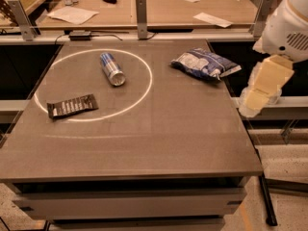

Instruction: Place redbull can upright

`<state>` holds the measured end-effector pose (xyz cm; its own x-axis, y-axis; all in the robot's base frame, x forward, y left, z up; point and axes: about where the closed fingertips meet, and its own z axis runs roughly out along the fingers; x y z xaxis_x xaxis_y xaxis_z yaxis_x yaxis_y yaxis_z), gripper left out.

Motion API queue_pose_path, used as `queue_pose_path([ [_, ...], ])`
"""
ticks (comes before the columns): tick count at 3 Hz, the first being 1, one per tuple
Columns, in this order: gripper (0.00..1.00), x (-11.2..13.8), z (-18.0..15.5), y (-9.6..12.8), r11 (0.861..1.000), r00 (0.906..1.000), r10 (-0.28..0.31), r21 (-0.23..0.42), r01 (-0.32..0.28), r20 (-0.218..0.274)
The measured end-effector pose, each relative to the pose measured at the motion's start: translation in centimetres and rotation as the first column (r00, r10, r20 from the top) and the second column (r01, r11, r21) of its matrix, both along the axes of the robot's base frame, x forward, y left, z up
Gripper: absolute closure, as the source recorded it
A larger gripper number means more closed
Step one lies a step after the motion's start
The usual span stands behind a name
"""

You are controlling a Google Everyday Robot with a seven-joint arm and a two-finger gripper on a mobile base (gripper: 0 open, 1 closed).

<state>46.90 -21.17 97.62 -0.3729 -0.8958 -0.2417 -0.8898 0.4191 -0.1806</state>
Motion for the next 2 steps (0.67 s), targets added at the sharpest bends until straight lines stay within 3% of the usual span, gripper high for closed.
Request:
queue_pose_path([
  [1,0.00,1.9,-0.5,-0.1,0.978,0.9824,-0.162,0.115,0.173,-0.093],
  [2,0.00,3.7,-0.6,0.9,0.929,0.9408,-0.304,0.173,0.328,-0.151],
])
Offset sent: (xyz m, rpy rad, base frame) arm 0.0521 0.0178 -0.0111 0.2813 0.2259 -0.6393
